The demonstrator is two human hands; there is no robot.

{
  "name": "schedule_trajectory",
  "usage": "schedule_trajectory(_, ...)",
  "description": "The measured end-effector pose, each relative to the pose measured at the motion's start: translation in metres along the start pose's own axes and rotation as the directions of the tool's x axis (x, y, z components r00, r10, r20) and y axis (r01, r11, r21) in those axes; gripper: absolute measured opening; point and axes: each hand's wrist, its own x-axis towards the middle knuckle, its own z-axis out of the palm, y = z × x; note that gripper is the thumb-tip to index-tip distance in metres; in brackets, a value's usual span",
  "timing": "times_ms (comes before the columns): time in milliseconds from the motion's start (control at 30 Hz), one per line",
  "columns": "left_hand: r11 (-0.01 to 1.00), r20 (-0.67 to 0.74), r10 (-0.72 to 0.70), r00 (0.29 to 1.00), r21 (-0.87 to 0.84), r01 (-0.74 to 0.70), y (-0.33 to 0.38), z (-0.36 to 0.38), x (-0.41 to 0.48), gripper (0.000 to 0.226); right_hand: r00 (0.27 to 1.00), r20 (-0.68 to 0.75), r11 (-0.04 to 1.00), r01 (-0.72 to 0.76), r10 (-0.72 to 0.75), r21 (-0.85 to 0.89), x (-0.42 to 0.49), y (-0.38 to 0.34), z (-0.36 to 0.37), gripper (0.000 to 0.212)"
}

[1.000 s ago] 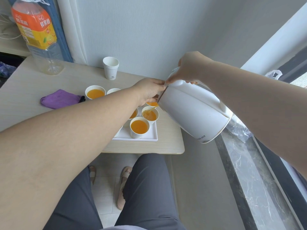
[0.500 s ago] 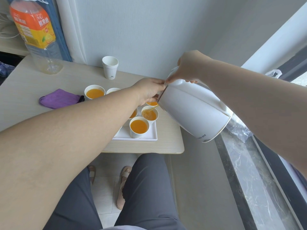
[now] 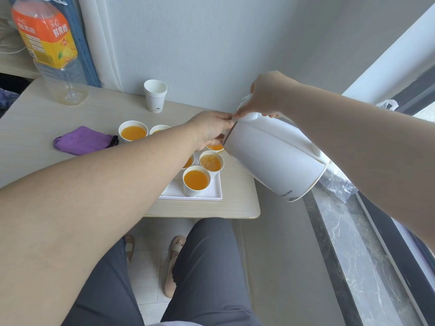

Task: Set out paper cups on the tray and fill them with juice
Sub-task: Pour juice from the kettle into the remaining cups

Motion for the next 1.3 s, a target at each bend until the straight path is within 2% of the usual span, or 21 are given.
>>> schedule_trajectory(800, 1.0, -0.008, -0.022, 1.0, -0.01, 0.022, -0.006, -0.005, -0.001, 0.03, 1.0, 0.018, 1.0, 0.009, -0.009, -0.002, 0.007, -0.004, 0.009, 0.044)
schedule_trajectory(1000, 0.998, -0.007, -0.029, 1.0, -0.057, 0.029, -0.008, -0.006, -0.003, 0.032, 1.0, 0.026, 1.0, 0.018, -0.017, -0.015, 0.01, -0.007, 0.012, 0.041)
schedule_trajectory(1300, 0.997, -0.014, -0.056, 0.998, -0.055, 0.055, -0.01, -0.009, -0.003, 0.032, 0.999, 0.046, 1.0, 0.002, -0.002, -0.005, 0.015, -0.009, 0.019, 0.05)
